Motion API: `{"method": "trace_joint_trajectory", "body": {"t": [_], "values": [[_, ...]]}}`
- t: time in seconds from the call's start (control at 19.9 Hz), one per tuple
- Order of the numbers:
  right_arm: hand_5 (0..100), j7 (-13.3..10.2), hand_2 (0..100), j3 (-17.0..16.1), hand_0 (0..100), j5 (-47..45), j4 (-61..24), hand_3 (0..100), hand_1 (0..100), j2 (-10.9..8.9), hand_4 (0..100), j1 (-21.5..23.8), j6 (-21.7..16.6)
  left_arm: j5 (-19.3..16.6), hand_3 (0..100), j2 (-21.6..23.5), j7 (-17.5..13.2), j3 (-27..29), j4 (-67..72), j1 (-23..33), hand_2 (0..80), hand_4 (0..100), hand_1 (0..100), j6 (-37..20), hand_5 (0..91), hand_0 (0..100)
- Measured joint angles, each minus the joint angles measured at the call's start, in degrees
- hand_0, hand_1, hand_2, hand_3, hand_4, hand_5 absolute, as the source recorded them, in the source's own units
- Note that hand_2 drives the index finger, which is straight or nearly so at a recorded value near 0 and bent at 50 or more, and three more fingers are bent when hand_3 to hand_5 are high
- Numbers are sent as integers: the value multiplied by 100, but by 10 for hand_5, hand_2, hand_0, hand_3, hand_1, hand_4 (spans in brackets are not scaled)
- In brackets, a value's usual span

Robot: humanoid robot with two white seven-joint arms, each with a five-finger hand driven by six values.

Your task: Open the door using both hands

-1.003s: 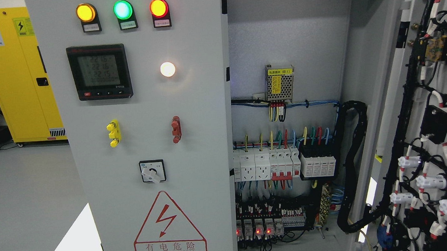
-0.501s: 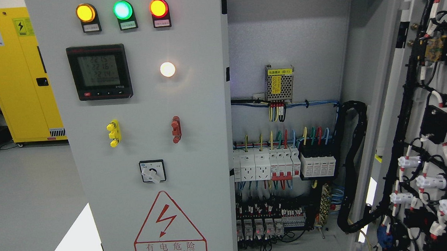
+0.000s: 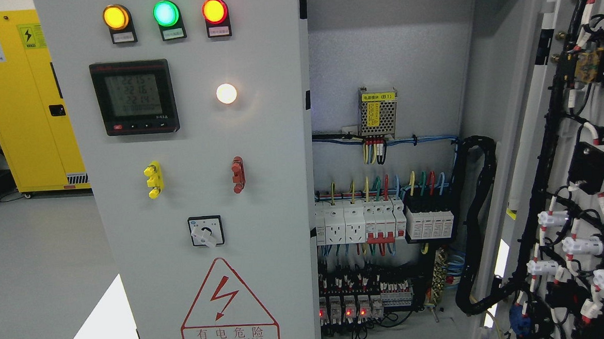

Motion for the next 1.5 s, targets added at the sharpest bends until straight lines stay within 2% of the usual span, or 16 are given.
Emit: {"method": "trace_joint_trajectory", "body": {"t": [0.4, 0.65, 1.05, 1.5], "values": [[0, -17, 40, -89, 0, 1, -2971, 0, 500, -2, 0, 172, -4, -6, 0, -7, -27, 6, 86, -89, 0, 0, 556, 1, 0, 120], [0, -14, 40, -82, 0, -11, -4313, 0, 500, 15, 0, 183, -342, -4, 0, -10, 12, 11, 114, -130, 0, 0, 556, 32, 0, 120], [0, -41, 40, 120, 0, 29, -5470, 0, 500, 31, 0, -280, -427, 0, 0, -14, -61, 23, 139, -241, 0, 0, 556, -15, 0, 120], [0, -38, 40, 346, 0, 476, -5809, 0, 500, 40, 0, -1307, 87, 1, 0, -14, -63, 32, 154, -360, 0, 0, 556, -16, 0, 120]]}}
